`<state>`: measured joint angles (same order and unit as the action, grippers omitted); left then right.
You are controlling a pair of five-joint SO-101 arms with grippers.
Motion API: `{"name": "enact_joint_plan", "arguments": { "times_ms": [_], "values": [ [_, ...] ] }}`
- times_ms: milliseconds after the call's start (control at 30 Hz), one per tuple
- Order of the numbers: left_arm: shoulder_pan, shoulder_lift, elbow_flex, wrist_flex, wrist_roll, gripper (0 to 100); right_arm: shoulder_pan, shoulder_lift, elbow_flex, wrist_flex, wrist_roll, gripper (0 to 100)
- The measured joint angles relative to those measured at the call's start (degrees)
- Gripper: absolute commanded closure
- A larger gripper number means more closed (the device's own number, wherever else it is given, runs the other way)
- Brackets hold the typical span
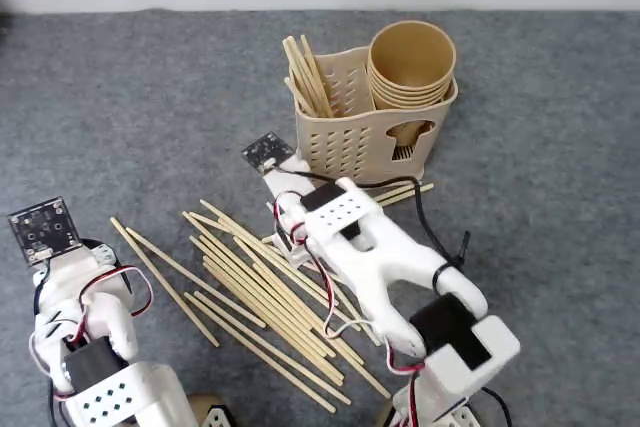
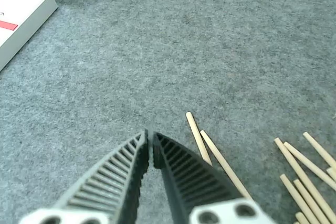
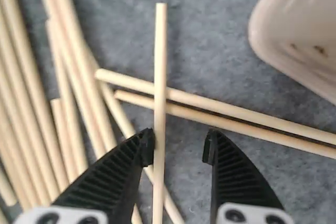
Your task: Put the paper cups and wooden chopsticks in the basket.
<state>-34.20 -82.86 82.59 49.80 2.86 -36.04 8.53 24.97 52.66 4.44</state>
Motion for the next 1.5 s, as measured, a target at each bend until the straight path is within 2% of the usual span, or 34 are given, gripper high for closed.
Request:
{"name": "enact_joint_plan", "arguments": {
  "times_ms": [167,500,767,967,1200,1300,1500],
  "values": [
    [0.00,0.00,0.00,0.00,0.00,99,0.35,1.93,-0.09,-0.09,0.00,99.6],
    [0.00,0.00,0.00,0.00,0.00,99,0.44,-1.14,-0.09,1.23,0.00,99.1],
    [0.00,0.00,0.00,0.00,0.00,99,0.44,-20.48,-0.09,9.05,0.09,99.1],
    [0.00,0.00,0.00,0.00,0.00,99,0.44,-35.96,-0.26,10.11,3.16,99.1],
    [0.00,0.00,0.00,0.00,0.00,99,0.44,-42.64,-10.73,10.64,3.60,99.1],
    [0.00,0.00,0.00,0.00,0.00,99,0.44,-42.81,-14.68,8.44,3.60,99.1],
    [0.00,0.00,0.00,0.00,0.00,99,1.32,-43.16,-15.65,-5.98,3.60,99.1]
  ]
}}
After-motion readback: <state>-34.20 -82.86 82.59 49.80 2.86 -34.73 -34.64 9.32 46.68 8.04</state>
